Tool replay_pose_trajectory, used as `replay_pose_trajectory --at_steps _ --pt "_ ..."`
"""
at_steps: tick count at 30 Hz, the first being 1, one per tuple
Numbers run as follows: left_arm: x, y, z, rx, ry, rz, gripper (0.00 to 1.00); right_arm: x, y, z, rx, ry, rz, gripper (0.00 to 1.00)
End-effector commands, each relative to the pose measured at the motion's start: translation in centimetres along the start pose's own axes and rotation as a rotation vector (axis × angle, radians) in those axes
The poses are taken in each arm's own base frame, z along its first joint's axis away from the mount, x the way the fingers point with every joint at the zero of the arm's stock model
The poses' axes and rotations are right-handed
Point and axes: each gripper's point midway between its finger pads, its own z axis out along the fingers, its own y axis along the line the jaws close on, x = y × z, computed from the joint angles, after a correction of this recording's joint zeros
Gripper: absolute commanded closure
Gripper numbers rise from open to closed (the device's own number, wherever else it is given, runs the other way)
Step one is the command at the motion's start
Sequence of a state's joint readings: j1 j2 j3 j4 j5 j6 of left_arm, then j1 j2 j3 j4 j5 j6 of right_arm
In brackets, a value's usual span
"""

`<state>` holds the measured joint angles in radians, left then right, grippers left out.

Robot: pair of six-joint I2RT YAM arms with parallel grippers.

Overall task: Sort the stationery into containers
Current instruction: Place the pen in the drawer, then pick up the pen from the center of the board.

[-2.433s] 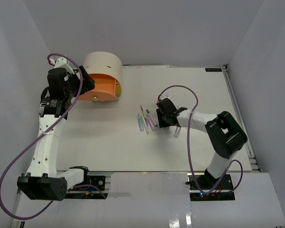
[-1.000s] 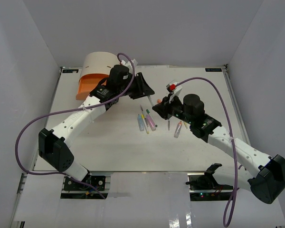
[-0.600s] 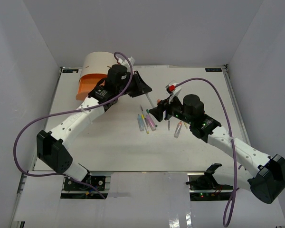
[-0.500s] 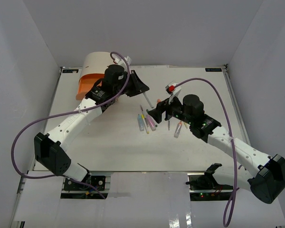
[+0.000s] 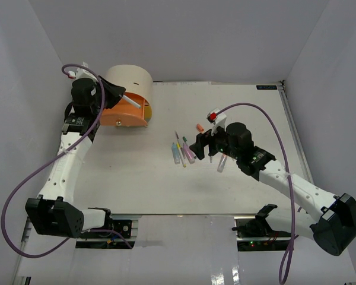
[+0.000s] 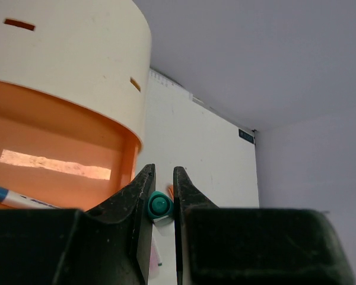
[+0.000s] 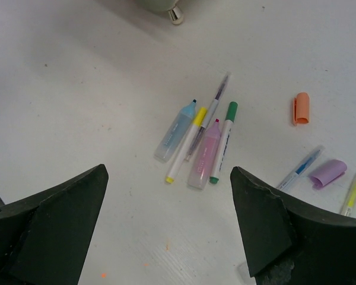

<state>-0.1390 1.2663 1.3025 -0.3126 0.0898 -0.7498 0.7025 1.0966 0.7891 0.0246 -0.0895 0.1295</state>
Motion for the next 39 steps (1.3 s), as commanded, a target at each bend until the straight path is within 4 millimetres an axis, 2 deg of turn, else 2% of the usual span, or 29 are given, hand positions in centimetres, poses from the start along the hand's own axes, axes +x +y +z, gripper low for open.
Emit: replay_pose_trajectory --at_steps 1,9,13,16,17,18,19,20,25,26,27,30,32,36,39 --pt "-1.4 1.6 0.4 -0.021 -0.036 -0.021 0.87 -0.2 -0.7 0.0 0.039 -0.002 -0.023 0.1" --pt "-1.9 5.0 2.6 -0.093 -0.049 -0.026 0.68 1.7 -0.9 1.2 0.037 0.068 -0.008 0.1" --pt "-1.8 5.8 3.3 -0.105 -0.039 -0.027 0.58 2.4 -1.5 1.7 0.061 0.093 -0.011 0.1" --pt "-1.7 6.2 3.5 -0.117 -0.039 -0.021 0.49 2.6 -1.9 2.2 0.079 0.104 -0.019 0.09" --pt "-1.8 6.3 3.4 -0.122 -0.041 -0.017 0.47 3.8 -2.2 2.3 0.089 0.156 -0.015 0.08" --pt "-1.7 6.5 3.4 -0.127 -0.041 -0.012 0.46 4.0 -2.3 2.5 0.092 0.17 -0.018 0.07" --pt "-1.8 6.8 3.4 -0.14 -0.047 -0.003 0.41 3.6 -2.4 2.8 0.095 0.171 -0.019 0.07" --pt "-1.8 7.0 3.3 -0.152 -0.045 0.0 0.38 4.4 -2.6 3.1 0.099 0.201 -0.018 0.06" --pt "-2.5 8.0 2.6 -0.2 -0.069 0.033 0.21 5.4 -3.0 4.5 0.111 0.254 -0.016 0.0" --pt "-2.5 8.2 2.4 -0.21 -0.067 0.049 0.16 5.8 -3.8 4.9 0.145 0.27 -0.02 0.0" --pt "-2.6 8.1 2.2 -0.213 -0.066 0.058 0.13 6.1 -4.1 5.0 0.155 0.283 -0.021 0.06" --pt "-3.5 8.8 1.5 -0.263 -0.088 0.113 0.03 7.0 -4.8 5.8 0.174 0.321 -0.024 0.12" --pt "-3.6 8.9 1.1 -0.28 -0.068 0.17 0.02 7.9 -5.4 6.3 0.191 0.356 -0.034 0.16" --pt "-3.6 8.7 -0.7 -0.29 -0.04 0.249 0.02 8.7 -6.5 7.3 0.216 0.397 -0.05 0.33" --pt "-3.3 8.8 -2.3 -0.294 -0.029 0.298 0.02 9.4 -7.0 8.2 0.223 0.422 -0.056 0.37"
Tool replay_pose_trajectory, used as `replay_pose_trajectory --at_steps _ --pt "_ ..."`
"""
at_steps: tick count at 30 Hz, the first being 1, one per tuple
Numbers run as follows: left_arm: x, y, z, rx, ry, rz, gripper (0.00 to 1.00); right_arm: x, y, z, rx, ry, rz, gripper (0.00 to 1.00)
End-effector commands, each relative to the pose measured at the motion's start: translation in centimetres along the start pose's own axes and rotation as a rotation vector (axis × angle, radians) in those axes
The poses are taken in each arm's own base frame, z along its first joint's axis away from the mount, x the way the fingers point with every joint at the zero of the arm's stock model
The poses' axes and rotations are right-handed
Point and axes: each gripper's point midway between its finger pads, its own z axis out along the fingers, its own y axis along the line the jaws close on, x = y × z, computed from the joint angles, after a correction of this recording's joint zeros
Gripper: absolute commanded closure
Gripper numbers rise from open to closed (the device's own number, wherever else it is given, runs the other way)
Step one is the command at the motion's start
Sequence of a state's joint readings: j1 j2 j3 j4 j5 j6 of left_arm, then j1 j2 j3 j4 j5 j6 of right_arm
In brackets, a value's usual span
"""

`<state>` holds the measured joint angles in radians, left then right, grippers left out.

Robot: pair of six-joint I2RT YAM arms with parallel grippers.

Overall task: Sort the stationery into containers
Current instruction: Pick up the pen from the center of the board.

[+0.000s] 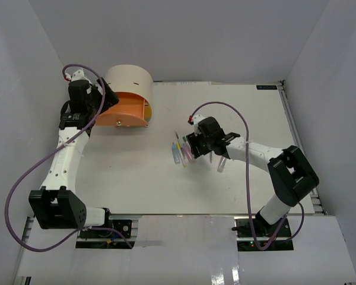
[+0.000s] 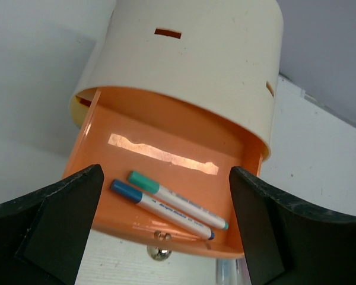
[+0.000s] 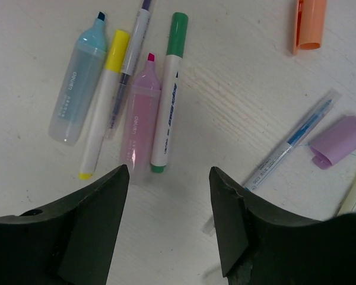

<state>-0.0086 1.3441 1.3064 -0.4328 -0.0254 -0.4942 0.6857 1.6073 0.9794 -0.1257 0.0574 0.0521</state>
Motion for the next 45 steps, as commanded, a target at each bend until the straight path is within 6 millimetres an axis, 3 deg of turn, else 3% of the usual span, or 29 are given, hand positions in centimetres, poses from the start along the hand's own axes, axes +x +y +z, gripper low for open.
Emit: replay_pose_trajectory --at_steps 1,3,7,19,28,34,35,37,38,40,41,42,45 --pt "-1.4 0.3 -3.7 -0.003 -0.044 0.098 0.02 -1.4 -0.7 0.9 0.025 -0.011 -0.02 0.38" --pt "-0.8 0.8 -4.2 -0.007 -0.032 0.136 0.02 -1.0 -0.6 1.5 0.019 0.008 -0.019 0.44" --pt "0.4 1.4 -5.6 -0.008 -0.004 0.161 0.02 -0.2 -0.5 2.8 0.009 0.045 -0.015 0.46" --pt "1.3 -0.1 -6.8 0.084 0.02 0.14 0.02 2.2 -0.4 5.1 0.002 0.121 -0.023 0.52" --pt "0.8 -3.3 -8.1 0.222 0.055 0.093 0.02 3.0 -1.6 4.7 0.067 0.125 -0.026 0.82" --pt "1.0 -7.6 -9.7 0.382 0.105 0.046 0.02 0.9 -1.8 2.1 0.079 0.031 -0.02 0.88" --pt "1.5 -9.1 -10.1 0.42 0.125 0.042 0.02 -0.4 -1.4 1.0 0.064 -0.018 -0.017 0.88" --pt "2.3 -10.9 -10.2 0.456 0.157 0.046 0.02 -1.0 -1.1 -0.2 0.047 -0.057 -0.013 0.89" --pt "2.9 -13.0 -11.0 0.507 0.17 0.062 0.02 -2.5 -0.6 -1.6 0.029 -0.116 -0.012 0.89" --pt "4.0 -14.8 -10.7 0.528 0.199 0.054 0.02 -3.4 -0.2 -2.9 0.012 -0.164 -0.016 0.89" --pt "4.9 -16.3 -11.1 0.567 0.215 0.061 0.02 -4.9 0.3 -4.4 -0.01 -0.228 -0.026 0.89" --pt "5.3 -17.0 -10.9 0.572 0.228 0.05 0.02 -5.1 0.7 -4.9 -0.023 -0.248 -0.035 0.89" --pt "7.6 -19.1 -10.0 0.573 0.28 0.064 0.02 -8.0 1.9 -8.0 -0.075 -0.401 -0.051 0.88"
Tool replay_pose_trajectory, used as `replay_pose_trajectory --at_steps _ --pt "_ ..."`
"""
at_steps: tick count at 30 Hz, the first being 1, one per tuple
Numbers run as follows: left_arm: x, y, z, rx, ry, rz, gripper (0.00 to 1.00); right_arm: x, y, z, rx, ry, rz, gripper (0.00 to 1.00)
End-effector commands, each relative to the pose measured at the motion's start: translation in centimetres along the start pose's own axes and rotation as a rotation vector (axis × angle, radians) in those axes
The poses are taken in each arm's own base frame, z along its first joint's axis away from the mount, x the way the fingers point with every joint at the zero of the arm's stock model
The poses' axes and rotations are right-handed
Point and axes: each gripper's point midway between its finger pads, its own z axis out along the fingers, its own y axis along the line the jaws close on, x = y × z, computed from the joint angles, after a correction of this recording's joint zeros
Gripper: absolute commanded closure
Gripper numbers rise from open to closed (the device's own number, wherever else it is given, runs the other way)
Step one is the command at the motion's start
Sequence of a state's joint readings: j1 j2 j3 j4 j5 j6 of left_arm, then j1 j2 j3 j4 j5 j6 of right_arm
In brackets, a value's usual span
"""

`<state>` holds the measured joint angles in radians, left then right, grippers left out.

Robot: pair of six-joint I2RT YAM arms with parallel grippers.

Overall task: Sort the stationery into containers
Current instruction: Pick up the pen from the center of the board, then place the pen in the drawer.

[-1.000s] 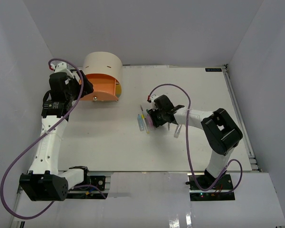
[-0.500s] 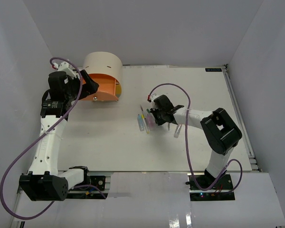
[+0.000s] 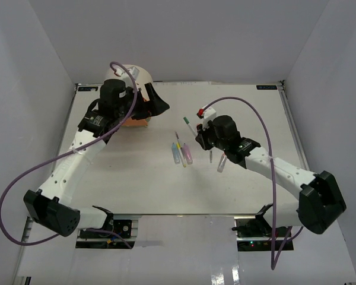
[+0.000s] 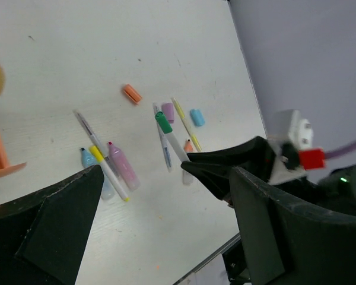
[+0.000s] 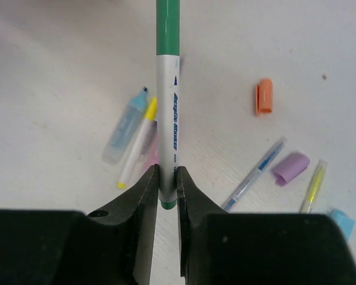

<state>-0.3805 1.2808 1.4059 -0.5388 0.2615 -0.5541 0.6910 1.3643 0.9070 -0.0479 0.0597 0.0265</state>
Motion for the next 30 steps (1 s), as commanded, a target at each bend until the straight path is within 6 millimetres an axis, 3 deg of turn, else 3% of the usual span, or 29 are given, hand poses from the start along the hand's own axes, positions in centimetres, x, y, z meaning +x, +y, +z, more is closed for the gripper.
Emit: replay_pose_trajectory --at_steps 1,4,5,11,18,22,30 --pt "1.0 -2.3 2.4 0.017 0.028 -0.021 0.02 -4.4 2.3 -2.5 -0.112 -0.198 -0.019 0.87" --pt "1.7 -3.3 3.7 0.019 0.044 -0.029 0.02 -6.5 3.2 -4.3 -0.158 -0.298 -0.03 0.86" --pt "2.6 -3.7 4.6 0.021 0.07 -0.03 0.02 -6.6 3.5 -4.6 -0.178 -0.309 -0.032 0.85" --pt "3.8 -5.3 6.5 0.046 0.093 -0.056 0.12 -7.9 4.3 -6.0 -0.221 -0.397 -0.025 0.82" --pt "4.4 -6.0 7.3 0.068 0.114 -0.063 0.42 -8.1 4.4 -6.2 -0.226 -0.415 -0.012 0.8" --pt "4.5 -6.1 7.3 0.076 0.115 -0.064 0.65 -8.1 4.4 -6.1 -0.226 -0.419 -0.005 0.79" --pt "4.5 -6.3 7.1 0.088 0.112 -0.065 0.95 -8.4 4.4 -6.1 -0.225 -0.425 0.001 0.76"
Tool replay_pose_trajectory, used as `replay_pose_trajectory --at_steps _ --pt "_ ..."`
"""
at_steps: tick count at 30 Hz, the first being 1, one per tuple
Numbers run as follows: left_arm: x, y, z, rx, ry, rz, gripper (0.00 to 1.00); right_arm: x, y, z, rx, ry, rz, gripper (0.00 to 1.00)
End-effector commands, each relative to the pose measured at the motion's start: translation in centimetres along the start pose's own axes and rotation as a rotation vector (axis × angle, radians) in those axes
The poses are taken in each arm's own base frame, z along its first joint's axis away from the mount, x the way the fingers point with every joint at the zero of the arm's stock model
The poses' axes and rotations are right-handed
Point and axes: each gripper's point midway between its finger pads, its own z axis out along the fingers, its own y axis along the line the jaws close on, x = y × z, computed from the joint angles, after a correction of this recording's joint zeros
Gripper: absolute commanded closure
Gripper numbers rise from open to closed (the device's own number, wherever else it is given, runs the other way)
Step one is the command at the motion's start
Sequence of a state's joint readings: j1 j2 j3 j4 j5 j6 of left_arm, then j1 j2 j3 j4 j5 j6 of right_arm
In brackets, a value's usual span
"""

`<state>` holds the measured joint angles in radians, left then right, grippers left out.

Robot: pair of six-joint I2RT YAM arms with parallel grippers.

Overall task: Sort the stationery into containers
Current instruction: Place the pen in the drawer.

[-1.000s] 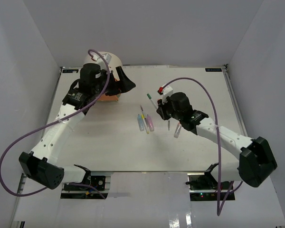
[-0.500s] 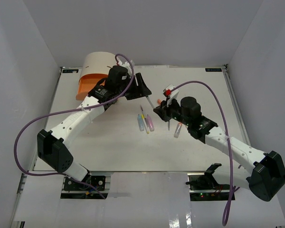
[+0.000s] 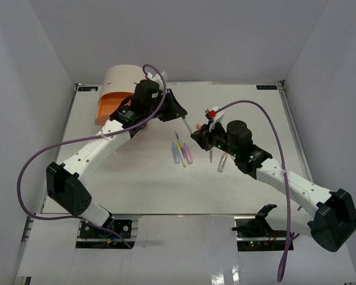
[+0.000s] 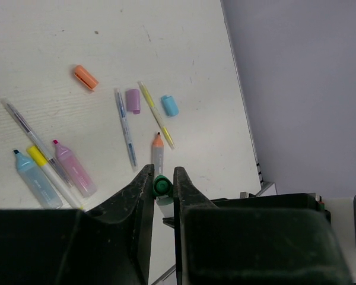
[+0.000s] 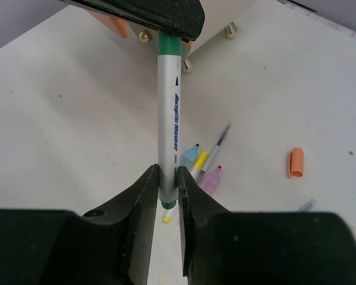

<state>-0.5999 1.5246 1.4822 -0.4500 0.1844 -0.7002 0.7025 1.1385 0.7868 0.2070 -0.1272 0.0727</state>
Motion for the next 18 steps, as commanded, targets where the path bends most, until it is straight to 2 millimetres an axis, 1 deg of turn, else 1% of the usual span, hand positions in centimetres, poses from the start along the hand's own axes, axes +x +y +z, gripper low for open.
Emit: replay_pose_trajectory --at_steps 1,2,4,5,7,8,10,11,12,14,15,17,18 --pt "-1.1 -1.5 -1.0 0.043 -0.038 0.018 0.97 -1.8 0.4 0.0 -0.015 -0.073 -0.01 0.75" --pt "-1.2 -1.6 -1.2 0.044 -0.045 0.019 1.0 -1.8 0.4 0.0 -0.013 -0.072 -0.009 0.71" --pt "-1.6 -1.3 -1.4 0.026 -0.068 0.024 1.0 -1.7 0.3 0.0 -0.01 -0.069 -0.004 0.59" --pt "-1.9 -1.3 -1.6 0.022 -0.083 0.029 1.0 -1.7 0.3 0.0 -0.009 -0.068 -0.002 0.42" --pt "-2.4 -1.0 -1.9 0.003 -0.111 0.036 1.0 -1.5 0.2 -0.1 -0.001 -0.062 0.005 0.28" --pt "-3.0 -0.7 -2.3 -0.019 -0.139 0.043 1.0 -1.6 0.1 -0.2 0.006 -0.061 0.006 0.18" --pt "-4.1 -0.1 -2.9 -0.043 -0.181 0.044 1.0 -1.3 -0.2 -0.4 0.026 -0.05 0.01 0.1" --pt "-4.7 0.3 -3.3 -0.063 -0.205 0.044 1.0 -1.3 -0.3 -0.5 0.033 -0.049 0.012 0.03" --pt "-6.0 0.9 -4.0 -0.077 -0.239 0.038 1.0 -1.3 -0.4 -0.6 0.044 -0.045 0.012 0.0" --pt "-7.3 2.1 -5.0 -0.103 -0.278 0.025 1.0 -0.8 -0.7 -0.9 0.06 -0.034 0.015 0.1" --pt "-8.8 3.5 -6.1 -0.128 -0.317 0.008 1.0 -0.4 -1.0 -1.2 0.077 -0.031 0.021 0.1" --pt "-10.3 5.1 -7.5 -0.155 -0.358 -0.019 1.0 0.1 -1.0 -1.3 0.085 -0.027 0.036 0.1" --pt "-11.8 6.5 -8.9 -0.177 -0.404 -0.041 1.0 0.6 -1.2 -1.5 0.096 -0.021 0.046 0.1"
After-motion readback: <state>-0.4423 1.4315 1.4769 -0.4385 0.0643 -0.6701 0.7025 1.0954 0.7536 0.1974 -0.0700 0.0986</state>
